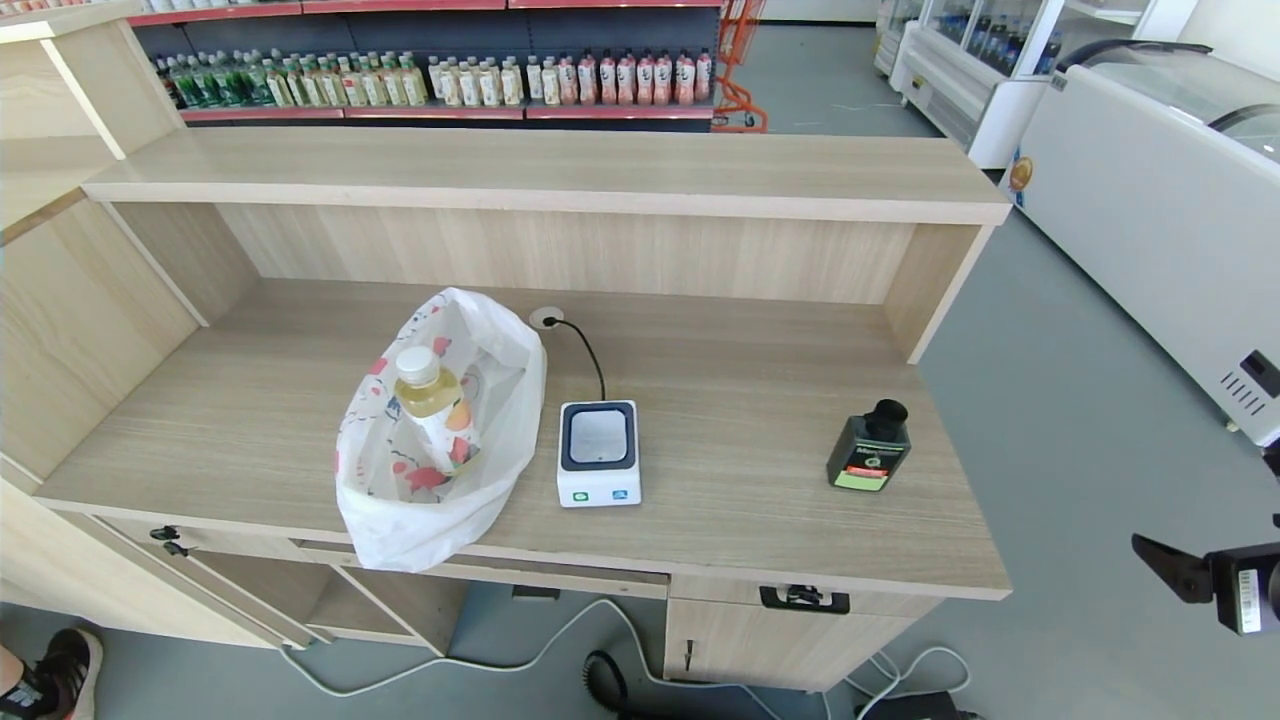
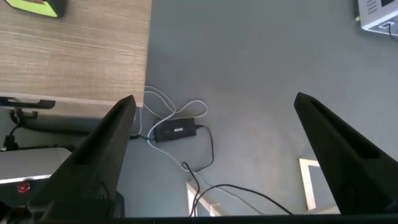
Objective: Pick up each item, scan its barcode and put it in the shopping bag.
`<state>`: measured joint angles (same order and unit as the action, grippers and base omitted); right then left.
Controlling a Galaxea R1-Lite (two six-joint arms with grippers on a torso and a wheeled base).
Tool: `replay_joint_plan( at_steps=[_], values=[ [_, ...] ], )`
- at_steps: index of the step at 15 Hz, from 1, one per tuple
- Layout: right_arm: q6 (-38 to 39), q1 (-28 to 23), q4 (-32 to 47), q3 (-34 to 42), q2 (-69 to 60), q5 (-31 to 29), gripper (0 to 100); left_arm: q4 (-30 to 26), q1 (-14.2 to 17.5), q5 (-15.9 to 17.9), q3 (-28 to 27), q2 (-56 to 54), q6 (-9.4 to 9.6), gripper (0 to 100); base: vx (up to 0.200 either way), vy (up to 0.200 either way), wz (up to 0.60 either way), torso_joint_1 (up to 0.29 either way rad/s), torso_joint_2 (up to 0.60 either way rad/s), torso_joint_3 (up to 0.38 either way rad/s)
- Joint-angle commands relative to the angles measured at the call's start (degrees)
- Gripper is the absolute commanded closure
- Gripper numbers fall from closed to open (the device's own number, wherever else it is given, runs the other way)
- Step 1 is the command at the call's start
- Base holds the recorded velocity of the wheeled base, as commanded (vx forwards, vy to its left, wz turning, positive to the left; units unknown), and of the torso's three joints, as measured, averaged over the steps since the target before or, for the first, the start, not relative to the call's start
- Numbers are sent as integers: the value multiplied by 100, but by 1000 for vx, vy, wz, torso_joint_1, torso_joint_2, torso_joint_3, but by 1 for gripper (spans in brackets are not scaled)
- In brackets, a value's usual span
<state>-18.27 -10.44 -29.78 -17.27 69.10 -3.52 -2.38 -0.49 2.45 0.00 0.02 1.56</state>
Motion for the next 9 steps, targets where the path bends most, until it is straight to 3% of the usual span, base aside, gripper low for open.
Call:
replay_joint_plan(
  at_steps=[1, 4, 9],
  values=[
    [-18, 112, -379, -66, 596, 124, 0, 0, 5, 1, 0, -2, 2, 0, 0, 0, 0, 0, 0, 0],
    [-10, 419, -1416, -30, 1378, 238, 0, 0, 14, 1, 0, -2, 2, 0, 0, 0, 0, 0, 0, 0],
    [-45, 859, -1434, -127, 1756, 344, 0, 0, 14, 1, 0, -2, 2, 0, 0, 0, 0, 0, 0, 0]
  ],
)
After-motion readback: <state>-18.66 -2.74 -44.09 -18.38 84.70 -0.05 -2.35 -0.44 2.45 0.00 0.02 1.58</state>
